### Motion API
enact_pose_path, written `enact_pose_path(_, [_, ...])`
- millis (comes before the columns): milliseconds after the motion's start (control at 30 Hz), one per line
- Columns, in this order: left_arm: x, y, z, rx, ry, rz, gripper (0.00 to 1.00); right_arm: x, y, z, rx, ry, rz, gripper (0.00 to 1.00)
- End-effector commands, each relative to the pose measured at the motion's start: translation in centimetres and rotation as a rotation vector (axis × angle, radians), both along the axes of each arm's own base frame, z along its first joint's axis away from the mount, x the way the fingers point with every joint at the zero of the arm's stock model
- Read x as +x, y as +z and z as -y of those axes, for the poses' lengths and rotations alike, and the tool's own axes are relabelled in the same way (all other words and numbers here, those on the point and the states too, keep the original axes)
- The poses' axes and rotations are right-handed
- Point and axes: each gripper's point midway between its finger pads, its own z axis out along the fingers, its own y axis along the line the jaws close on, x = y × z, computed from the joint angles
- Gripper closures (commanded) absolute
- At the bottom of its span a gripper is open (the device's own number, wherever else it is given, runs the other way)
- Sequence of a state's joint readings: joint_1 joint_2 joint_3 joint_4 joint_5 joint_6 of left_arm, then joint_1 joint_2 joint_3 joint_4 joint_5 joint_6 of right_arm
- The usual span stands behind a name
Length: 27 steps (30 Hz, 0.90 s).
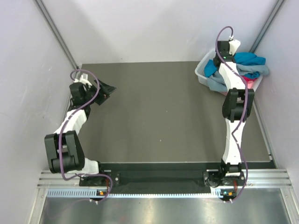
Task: Fold and stack the t-shirts
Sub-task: Grab the tshirt from the pile
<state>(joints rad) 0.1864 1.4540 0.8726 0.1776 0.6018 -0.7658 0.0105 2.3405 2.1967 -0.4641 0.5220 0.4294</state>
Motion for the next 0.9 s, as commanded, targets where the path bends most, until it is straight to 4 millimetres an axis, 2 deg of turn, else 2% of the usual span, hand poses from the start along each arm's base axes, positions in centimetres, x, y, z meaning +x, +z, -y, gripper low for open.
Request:
enact_pose_path(0, [-1.6,2.0,1.5,0.053,-0.051,0.042,0.15,2.3,4.0,0.1,0.009,-0.005,0.14,0.63])
enact_pose_path(33, [-1.8,2.2,2.2,0.064,-0.067,0.046,0.15,2.6,4.0,0.2,0.001,-0.004,0.145,0.74])
enact_pose_path(167, [-2.9,2.5,3.8,0.108,-0.118,0.043,0.17,3.1,6.9,0.2,0.001,-0.005,0.218,1.0])
enact_pose_path(200, [-3.2,2.7,4.4,0.113,-0.133,0.049,0.17,3.1,7.7,0.1,0.001,-0.002,0.236,1.0])
enact_pose_path(233, [-3.3,3.0,4.6,0.116,-0.14,0.056,0.18,3.1,9.3,-0.1,0.005,0.006,0.269,1.0])
enact_pose_path(267, [-3.7,2.7,4.8,0.114,-0.147,0.035,0.18,3.1,10.7,1.8,0.008,-0.01,0.309,1.0])
enact_pose_path(367, [-4.8,3.2,5.4,0.113,-0.163,0.036,0.19,2.6,17.7,0.8,0.05,0.038,0.48,1.0])
enact_pose_path(400, [-5.1,3.7,5.4,0.115,-0.161,0.046,0.19,2.6,21.3,0.3,0.077,0.056,0.598,1.0])
enact_pose_path(467, [-5.8,4.3,5.3,0.122,-0.152,0.05,0.19,0.9,29.8,-0.9,0.112,0.121,0.824,1.0])
enact_pose_path(500, [-6.0,4.4,5.3,0.123,-0.148,0.047,0.19,0.0,32.8,-1.3,0.122,0.144,0.899,1.0])
enact_pose_path(533, [-6.3,4.5,5.3,0.121,-0.15,0.045,0.19,-2.3,37.9,-1.7,0.124,0.17,1.014,1.0])
enact_pose_path(600, [-6.9,5.0,5.5,0.109,-0.154,0.041,0.2,-5.4,44.2,-2.7,0.114,0.231,1.191,1.0])
enact_pose_path(667, [-7.5,5.6,5.7,0.099,-0.156,0.055,0.2,-11.5,51.3,-3.5,0.126,0.277,1.38,1.0])
enact_pose_path(700, [-7.7,5.7,5.6,0.095,-0.153,0.056,0.2,-11.5,51.4,-3.7,0.143,0.288,1.386,1.0])
enact_pose_path(733, [-7.8,5.9,5.7,0.093,-0.152,0.059,0.2,-14.4,54.1,-4.2,0.15,0.314,1.461,1.0])
enact_pose_path(767, [-8.0,5.9,5.7,0.086,-0.147,0.057,0.2,-15.9,55.4,-4.9,0.159,0.356,1.493,1.0])
enact_pose_path(800, [-8.4,6.1,5.7,0.085,-0.144,0.066,0.2,-18.4,57.3,-5.6,0.184,0.391,1.544,1.0])
enact_pose_path(833, [-8.6,6.2,5.7,0.081,-0.141,0.067,0.2,-19.7,58.2,-5.9,0.191,0.414,1.572,1.0])
enact_pose_path(867, [-9.0,6.4,5.7,0.081,-0.142,0.077,0.2,-20.6,58.8,-8.0,0.25,0.477,1.584,1.0])
